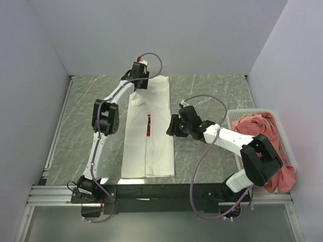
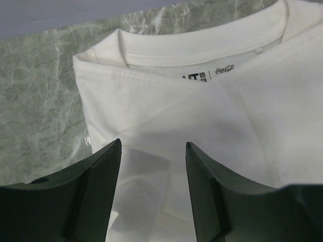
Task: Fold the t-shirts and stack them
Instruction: Fold the tshirt
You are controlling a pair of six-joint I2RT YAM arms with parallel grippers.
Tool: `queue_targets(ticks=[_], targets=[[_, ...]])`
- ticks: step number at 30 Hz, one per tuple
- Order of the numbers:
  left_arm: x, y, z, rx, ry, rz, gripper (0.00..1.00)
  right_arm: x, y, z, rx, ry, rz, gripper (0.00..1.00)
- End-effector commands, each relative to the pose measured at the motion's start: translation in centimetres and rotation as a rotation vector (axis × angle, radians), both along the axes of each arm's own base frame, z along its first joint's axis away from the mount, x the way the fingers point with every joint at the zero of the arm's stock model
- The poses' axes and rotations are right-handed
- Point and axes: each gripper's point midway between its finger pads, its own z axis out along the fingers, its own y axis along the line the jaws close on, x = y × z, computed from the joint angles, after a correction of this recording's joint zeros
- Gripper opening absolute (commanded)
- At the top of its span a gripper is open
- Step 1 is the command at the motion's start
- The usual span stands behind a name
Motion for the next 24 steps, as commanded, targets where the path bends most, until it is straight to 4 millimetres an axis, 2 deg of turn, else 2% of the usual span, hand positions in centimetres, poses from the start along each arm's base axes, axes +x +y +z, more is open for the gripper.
queue_targets(ticks=[1,8,12,13,15,16,17,18,19,20,22,23,24], targets=[[0.8,-0.4,1.3,0.047,-0.051,-0.008,0.60,0.5,0.1,1.0,0.039,-0.038,0.001,0.53],[0.5,-0.2,0.6,0.082,-0.038,0.002,0.60,0.1,-0.1,0.5,0.045,-0.024,-0.001,0.53],[0.3,0.6,0.2,0.110,-0.033,0.039,0.55,-0.1,0.0,0.2,0.052,-0.012,0.002,0.53],[0.4,0.9,1.0,0.106,-0.048,0.066,0.54,-0.1,0.0,0.3,0.054,-0.015,0.004,0.53],[0.5,1.3,2.3,0.102,-0.082,0.090,0.59,-0.2,-0.1,0.5,0.057,-0.016,0.001,0.53],[0.7,1.4,5.8,0.074,-0.146,0.100,0.62,-0.2,-0.1,0.5,0.055,-0.018,0.001,0.53],[1.1,1.3,8.0,0.042,-0.206,0.110,0.67,-0.2,-0.3,0.7,0.056,-0.022,-0.006,0.53],[0.7,1.4,8.8,0.026,-0.219,0.106,0.69,-0.4,-0.6,0.8,0.054,-0.029,-0.015,0.53],[-0.7,1.8,16.8,-0.079,-0.336,0.123,0.74,-0.9,-0.9,1.1,0.059,-0.028,-0.025,0.53],[-0.7,1.8,16.9,-0.080,-0.337,0.123,0.74,-0.9,-0.9,1.1,0.059,-0.028,-0.025,0.53],[-2.5,2.0,18.2,-0.139,-0.308,0.135,0.73,-1.9,-1.3,1.2,0.077,-0.010,-0.029,0.53],[-4.0,2.2,21.2,-0.226,-0.330,0.177,0.71,-2.4,-1.3,1.2,0.090,0.003,-0.026,0.53],[-5.6,2.6,19.4,-0.239,-0.271,0.206,0.69,-3.2,-1.5,1.1,0.100,0.013,-0.021,0.53]])
